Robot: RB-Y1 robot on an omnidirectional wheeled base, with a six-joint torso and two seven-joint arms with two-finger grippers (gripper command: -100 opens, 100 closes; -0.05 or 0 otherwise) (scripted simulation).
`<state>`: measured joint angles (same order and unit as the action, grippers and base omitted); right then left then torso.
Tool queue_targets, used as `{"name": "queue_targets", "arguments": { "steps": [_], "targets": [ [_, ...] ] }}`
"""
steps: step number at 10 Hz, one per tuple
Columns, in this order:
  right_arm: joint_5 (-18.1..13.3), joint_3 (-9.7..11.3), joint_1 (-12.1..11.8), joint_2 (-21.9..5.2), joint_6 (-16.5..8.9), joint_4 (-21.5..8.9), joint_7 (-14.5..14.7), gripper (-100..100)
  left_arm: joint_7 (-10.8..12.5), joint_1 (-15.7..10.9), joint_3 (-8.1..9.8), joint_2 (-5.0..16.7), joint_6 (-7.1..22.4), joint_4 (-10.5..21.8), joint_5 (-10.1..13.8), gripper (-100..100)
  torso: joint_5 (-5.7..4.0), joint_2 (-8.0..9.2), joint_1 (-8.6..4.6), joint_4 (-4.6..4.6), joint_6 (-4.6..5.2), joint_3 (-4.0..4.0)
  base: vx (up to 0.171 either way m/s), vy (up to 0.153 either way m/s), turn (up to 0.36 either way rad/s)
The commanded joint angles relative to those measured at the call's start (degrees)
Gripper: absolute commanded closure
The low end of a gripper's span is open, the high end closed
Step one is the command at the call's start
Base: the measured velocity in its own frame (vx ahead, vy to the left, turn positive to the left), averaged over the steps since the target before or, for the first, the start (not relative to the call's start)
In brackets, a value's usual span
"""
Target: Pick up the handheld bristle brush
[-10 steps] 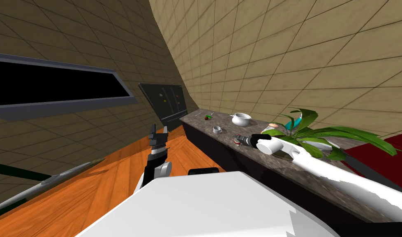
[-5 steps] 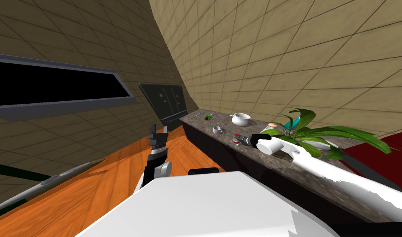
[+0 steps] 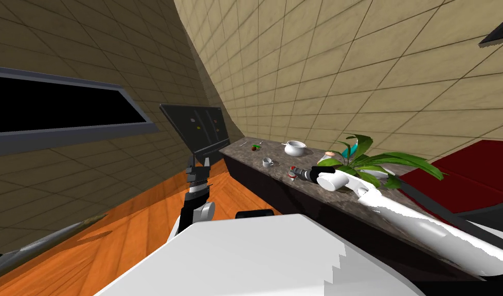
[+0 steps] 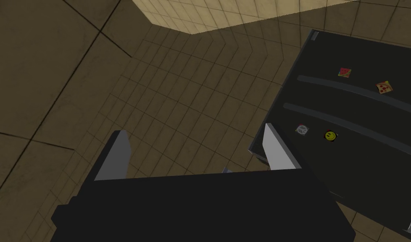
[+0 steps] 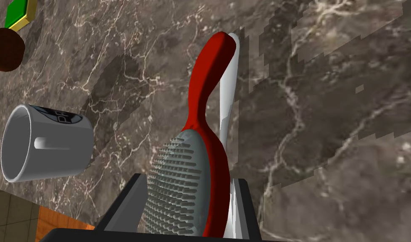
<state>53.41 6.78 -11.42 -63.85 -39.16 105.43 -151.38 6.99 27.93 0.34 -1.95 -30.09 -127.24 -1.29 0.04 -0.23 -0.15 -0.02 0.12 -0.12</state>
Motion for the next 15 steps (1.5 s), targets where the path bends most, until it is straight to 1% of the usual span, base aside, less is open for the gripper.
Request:
{"name": "queue_targets", "arguments": {
  "steps": [1, 2, 3, 4, 5, 6, 7, 8, 9, 10, 11, 12, 13, 14, 15],
  "targets": [
    [-0.9, -0.9, 0.5, 2.9, -2.9, 0.9, 2.8, 100, 0.0, 0.0, 0.0, 0.0, 0.0, 0.0, 0.0, 0, 0.0, 0.0, 0.0, 0.0, 0.0, 0.0, 0.061, -0.016, -0.164],
    [-0.9, -0.9, 0.5, 3.9, -3.9, 0.9, 2.8, 100, 0.0, 0.0, -0.01, 0.0, 0.0, 0.0, 0.0, 0, -0.03, 0.04, 0.03, -0.02, -0.08, 0.0, 0.018, -0.006, -0.005],
    [-2.2, -2.4, 1.7, 5.8, -5.7, 2.2, 5.6, 100, 0.0, 0.0, -0.01, 0.0, 0.0, 0.0, 0.0, 0, -0.03, 0.13, 0.09, -0.01, -0.12, 0.05, 0.042, -0.014, -0.299],
    [-2.2, -2.4, 1.7, 7.6, -7.1, 2.2, 6.5, 100, 0.0, 0.0, 0.0, 0.0, 0.0, 0.0, 0.0, 0, 0.03, 0.15, 0.05, 0.03, 0.04, 0.09, 0.045, -0.007, -0.188],
    [-2.2, -2.4, 1.7, 8.5, -8.2, 2.2, 6.5, 100, 0.0, 0.0, -0.01, 0.0, 0.0, 0.0, 0.0, 0, -0.01, 0.16, 0.08, 0.01, -0.07, 0.08, 0.019, -0.004, 0.013],
    [-3.5, -3.9, 3.0, 10.7, -10.2, 3.5, 9.0, 100, 0.0, 0.0, -0.01, 0.0, 0.0, 0.0, 0.0, 0, -0.01, 0.18, 0.12, 0.01, -0.12, 0.09, 0.049, -0.014, -0.305],
    [-3.5, -3.9, 3.0, 12.8, -11.9, 3.5, 10.2, 100, 0.0, 0.0, 0.0, 0.0, 0.0, 0.0, 0.0, 0, 0.04, 0.14, 0.08, 0.04, 0.02, 0.08, 0.056, -0.003, -0.193],
    [-3.5, -3.9, 3.0, 13.1, -12.6, 3.5, 10.2, 100, 0.0, 0.0, -0.01, 0.0, 0.0, 0.0, 0.0, 0, 0.0, 0.12, 0.1, 0.0, -0.06, 0.06, 0.024, -0.004, 0.021],
    [-4.7, -5.4, 4.2, 15.5, -14.6, 4.7, 12.9, 100, 0.0, 0.0, -0.01, 0.0, 0.0, 0.0, 0.0, 0, -0.04, 0.17, 0.12, -0.02, -0.16, 0.06, 0.038, -0.022, -0.26],
    [-4.7, -5.4, 4.2, 17.2, -16.3, 4.7, 13.9, 100, 0.0, 0.0, 0.0, 0.0, 0.0, 0.0, 0.0, 0, -0.04, 0.12, 0.09, -0.02, -0.09, 0.05, 0.041, -0.012, -0.18],
    [-4.7, -5.4, 4.2, 17.7, -16.9, 4.7, 13.9, 100, 0.0, 0.0, -0.01, 0.0, 0.0, 0.0, 0.0, 0, -0.08, 0.12, 0.11, -0.06, -0.14, 0.02, 0.022, 0.0, -0.006],
    [-6.0, -6.9, 5.4, 19.9, -19.2, 6.0, 16.5, 100, 0.0, 0.0, -0.01, 0.0, 0.0, 0.0, 0.0, 0, -0.07, 0.13, 0.16, -0.05, -0.19, 0.03, 0.052, 0.001, -0.277],
    [-6.0, -6.9, 5.4, 21.4, -20.8, 6.0, 17.6, 100, 0.0, 0.0, 0.0, 0.0, 0.0, 0.0, 0.0, 0, -0.01, 0.07, 0.15, -0.03, -0.07, 0.02, 0.056, 0.0, -0.186],
    [-6.0, -6.9, 5.4, 22.3, -21.3, 6.0, 17.6, 100, 0.0, 0.0, -0.01, 0.0, 0.0, 0.0, 0.0, 0, -0.05, 0.06, 0.17, -0.06, -0.16, -0.01, 0.027, -0.006, 0.003],
    [-7.2, -8.3, 6.6, 24.5, -23.7, 7.3, 20.0, 100, 0.0, 0.0, -0.01, 0.0, 0.0, 0.0, 0.0, 0, -0.06, 0.1, 0.17, -0.06, -0.21, 0.01, 0.048, -0.006, -0.273]
  ]
}}
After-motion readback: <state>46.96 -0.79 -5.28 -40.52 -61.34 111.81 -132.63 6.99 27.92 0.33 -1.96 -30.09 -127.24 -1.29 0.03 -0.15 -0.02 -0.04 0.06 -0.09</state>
